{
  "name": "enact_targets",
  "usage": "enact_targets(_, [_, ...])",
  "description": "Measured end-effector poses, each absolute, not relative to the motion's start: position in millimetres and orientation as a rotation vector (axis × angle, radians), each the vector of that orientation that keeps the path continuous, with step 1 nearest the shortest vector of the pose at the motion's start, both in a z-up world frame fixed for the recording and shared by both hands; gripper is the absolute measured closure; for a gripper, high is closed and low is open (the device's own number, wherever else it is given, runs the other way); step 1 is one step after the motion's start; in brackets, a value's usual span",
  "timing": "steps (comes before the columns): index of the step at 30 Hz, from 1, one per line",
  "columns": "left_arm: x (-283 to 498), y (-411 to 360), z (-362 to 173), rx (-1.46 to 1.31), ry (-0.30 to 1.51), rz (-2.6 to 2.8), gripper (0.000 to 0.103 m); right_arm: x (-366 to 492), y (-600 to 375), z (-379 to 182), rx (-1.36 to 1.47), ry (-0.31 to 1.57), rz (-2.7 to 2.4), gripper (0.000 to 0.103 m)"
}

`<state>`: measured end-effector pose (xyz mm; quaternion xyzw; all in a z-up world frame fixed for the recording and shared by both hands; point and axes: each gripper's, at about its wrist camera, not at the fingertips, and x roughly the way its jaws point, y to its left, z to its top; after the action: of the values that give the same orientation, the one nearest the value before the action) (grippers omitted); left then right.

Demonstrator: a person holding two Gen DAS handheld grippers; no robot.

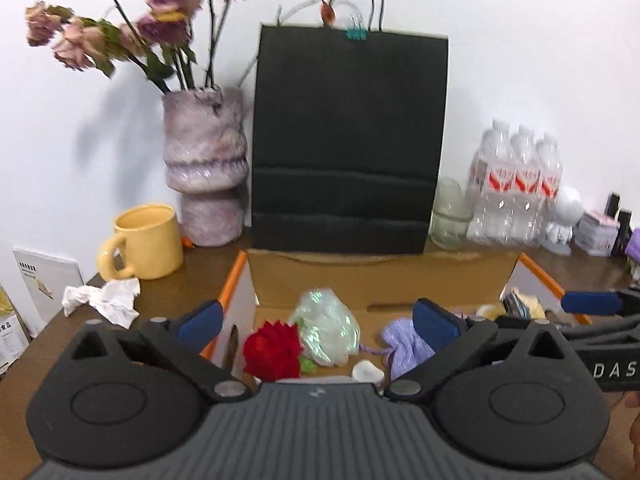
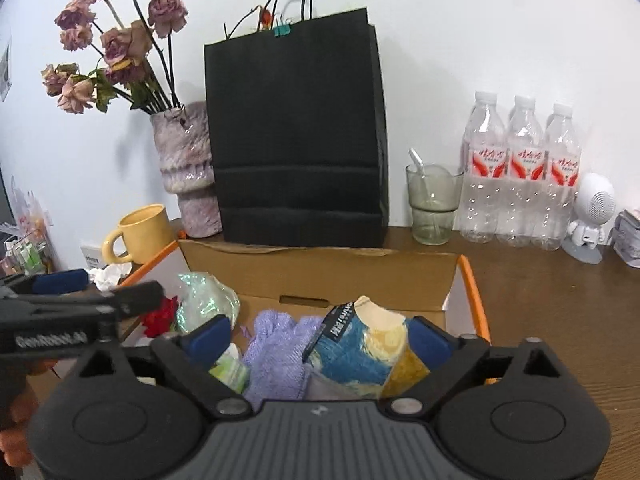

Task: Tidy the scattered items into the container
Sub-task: 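Lower the tissue pack and snack bag into the box and open both grippers, then grasp a wrapped candy with the left gripper while the right grasps another candy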

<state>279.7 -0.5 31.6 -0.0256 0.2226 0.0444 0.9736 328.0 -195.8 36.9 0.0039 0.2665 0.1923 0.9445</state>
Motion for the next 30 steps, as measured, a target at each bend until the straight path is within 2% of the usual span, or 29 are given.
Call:
enact_targets(3, [272.3,0.0,36.3,-0.064,0.435,0.099,0.0,325.5,-195.9,38.7,0.005,0.555,0.368,0.001])
enact_targets(15, [242.3,-0.6,45.0,-0.062,0.426,0.102,0.0,291.9,-194.2,48.3,-0.014,0.54,0.354,0.0])
enact_targets(30, [171.3,5.6,44.9,-0.081,0.429,0.067,0.0,207.3,-209.5,60.2,-0.041,0.479,0.348,0.0])
